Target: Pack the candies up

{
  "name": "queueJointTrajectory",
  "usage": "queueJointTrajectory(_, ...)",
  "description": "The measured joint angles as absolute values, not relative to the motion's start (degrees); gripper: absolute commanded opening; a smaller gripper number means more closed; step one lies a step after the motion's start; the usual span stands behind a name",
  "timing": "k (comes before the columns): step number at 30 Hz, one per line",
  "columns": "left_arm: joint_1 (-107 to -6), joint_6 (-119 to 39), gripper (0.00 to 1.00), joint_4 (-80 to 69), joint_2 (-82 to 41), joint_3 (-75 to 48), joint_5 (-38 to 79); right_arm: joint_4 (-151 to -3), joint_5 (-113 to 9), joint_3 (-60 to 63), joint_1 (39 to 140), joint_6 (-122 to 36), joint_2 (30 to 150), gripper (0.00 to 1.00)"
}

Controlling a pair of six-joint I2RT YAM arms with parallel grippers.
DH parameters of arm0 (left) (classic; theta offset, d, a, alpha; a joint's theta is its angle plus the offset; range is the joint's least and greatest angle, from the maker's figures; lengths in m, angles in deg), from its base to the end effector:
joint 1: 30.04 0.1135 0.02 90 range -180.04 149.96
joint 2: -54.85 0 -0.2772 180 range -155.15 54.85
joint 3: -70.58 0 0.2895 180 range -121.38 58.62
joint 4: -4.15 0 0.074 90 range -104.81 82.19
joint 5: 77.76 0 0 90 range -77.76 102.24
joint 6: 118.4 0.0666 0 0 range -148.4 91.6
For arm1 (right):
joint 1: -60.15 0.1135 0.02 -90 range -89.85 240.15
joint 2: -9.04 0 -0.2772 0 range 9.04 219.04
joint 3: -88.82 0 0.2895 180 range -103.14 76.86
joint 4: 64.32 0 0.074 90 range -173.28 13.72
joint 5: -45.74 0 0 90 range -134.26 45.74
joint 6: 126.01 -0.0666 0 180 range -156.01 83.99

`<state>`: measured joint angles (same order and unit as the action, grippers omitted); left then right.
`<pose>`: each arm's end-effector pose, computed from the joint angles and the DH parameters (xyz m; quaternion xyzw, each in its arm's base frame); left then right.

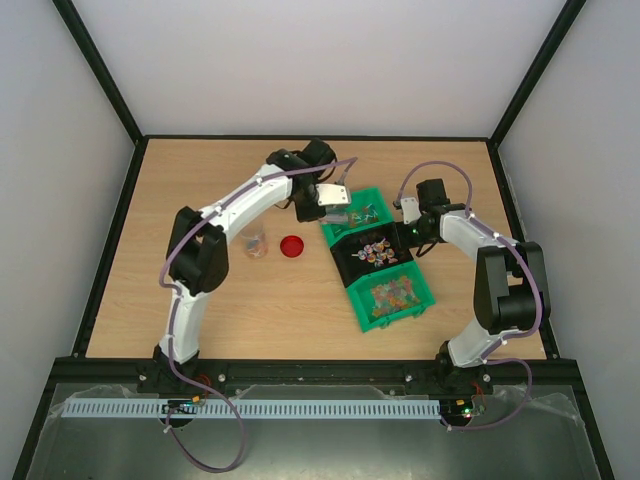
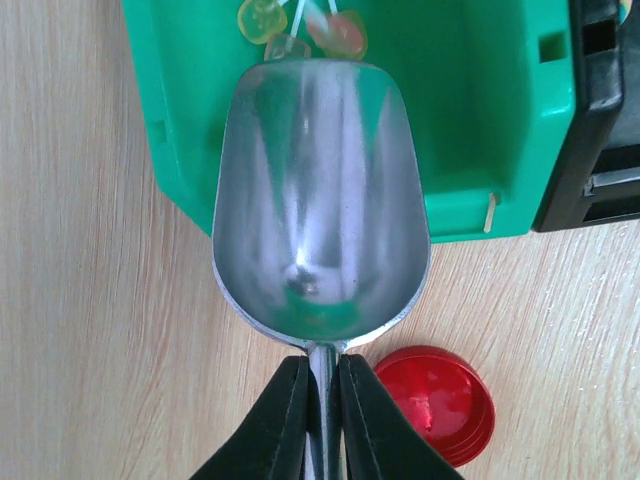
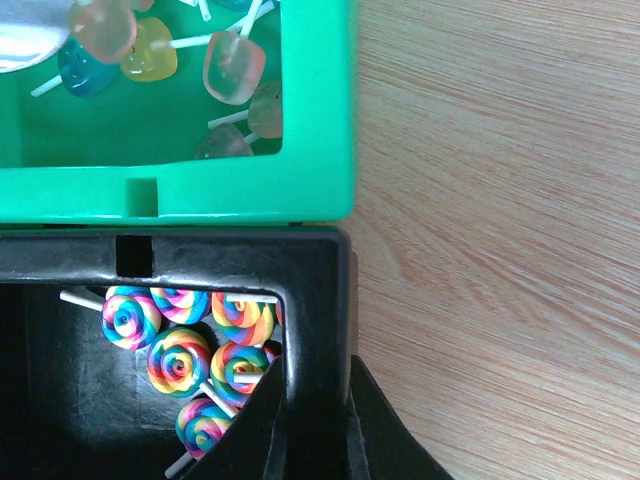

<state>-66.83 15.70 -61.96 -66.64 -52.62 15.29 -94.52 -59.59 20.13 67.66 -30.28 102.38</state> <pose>0.4102 -0.3112 0.2318 0.6369 0.7380 -0.0118 0.2227 0.3733 0.0670 0.1565 -0.1489 0.9339 0.1318 0.2972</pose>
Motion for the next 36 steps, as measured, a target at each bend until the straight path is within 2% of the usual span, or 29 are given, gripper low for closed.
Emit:
queueJointTrajectory(11,-70.4,17.9,0.02,-68.3,-76.5,-66.0,11.3,-94.4,-59.4,20.1,68.5,-30.0,102.4,0.01)
queueJointTrajectory(19,-70.8,17.0,0.02,-67.4,-78.9,-68.4,14.9,-94.4,-59.2,20.1,68.7,-30.1,102.4,0.01)
queueJointTrajectory(25,-69.9,14.3,0.02,-62.8,-78.0,-64.1,21.6,-94.4,-59.0,20.1,68.7,-30.3,102.4,0.01)
queueJointTrajectory(36,-64.7,4.2,0.02,-45.0,-73.5,-47.5,37.0,-94.3,-58.8,20.1,68.6,-30.8,102.4,0.01)
